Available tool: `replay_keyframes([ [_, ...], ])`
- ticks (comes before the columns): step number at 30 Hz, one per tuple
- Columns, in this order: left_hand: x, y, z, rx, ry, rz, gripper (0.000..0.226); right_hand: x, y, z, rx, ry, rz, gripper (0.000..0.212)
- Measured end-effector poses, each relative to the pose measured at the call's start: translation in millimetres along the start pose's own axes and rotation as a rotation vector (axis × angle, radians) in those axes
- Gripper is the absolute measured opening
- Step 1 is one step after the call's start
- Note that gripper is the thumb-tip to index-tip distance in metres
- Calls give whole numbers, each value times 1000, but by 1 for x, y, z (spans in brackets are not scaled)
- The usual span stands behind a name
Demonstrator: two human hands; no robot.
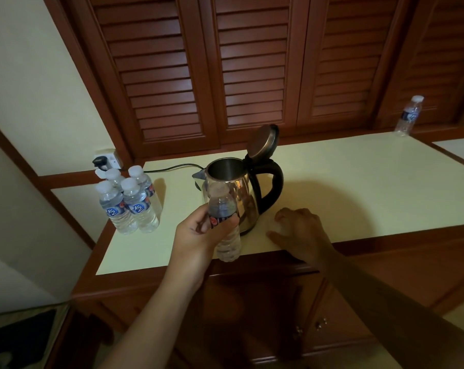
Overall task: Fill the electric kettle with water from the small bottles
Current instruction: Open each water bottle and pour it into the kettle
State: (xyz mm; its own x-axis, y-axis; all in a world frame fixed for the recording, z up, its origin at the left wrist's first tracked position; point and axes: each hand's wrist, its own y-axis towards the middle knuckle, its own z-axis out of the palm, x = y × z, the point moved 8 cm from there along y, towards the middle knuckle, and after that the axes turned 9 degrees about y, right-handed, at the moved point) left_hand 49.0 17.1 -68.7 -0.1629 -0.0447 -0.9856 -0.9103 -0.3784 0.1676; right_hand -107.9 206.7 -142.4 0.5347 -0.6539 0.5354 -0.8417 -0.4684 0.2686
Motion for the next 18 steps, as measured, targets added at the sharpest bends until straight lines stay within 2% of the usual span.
replay_keyframes([
  [3, -1, -2, -3, -15, 12, -5, 36, -5, 4, 1, 41, 15, 69, 80],
  [5, -3, -3, -6, -33, 32, -6, 36, -10, 5, 10, 129, -68, 99, 104],
  [7, -5, -3, -9, -45, 54, 0, 36, -13, 3, 20, 218, -150, 107, 117],
  [11, -14, -3, -14, -77, 145, 32, 35, -13, -1, 26, 281, -235, 105, 124],
  [18, -33, 9, -30, -159, 349, 101, 39, -17, -3, 31, 308, -289, 104, 123],
])
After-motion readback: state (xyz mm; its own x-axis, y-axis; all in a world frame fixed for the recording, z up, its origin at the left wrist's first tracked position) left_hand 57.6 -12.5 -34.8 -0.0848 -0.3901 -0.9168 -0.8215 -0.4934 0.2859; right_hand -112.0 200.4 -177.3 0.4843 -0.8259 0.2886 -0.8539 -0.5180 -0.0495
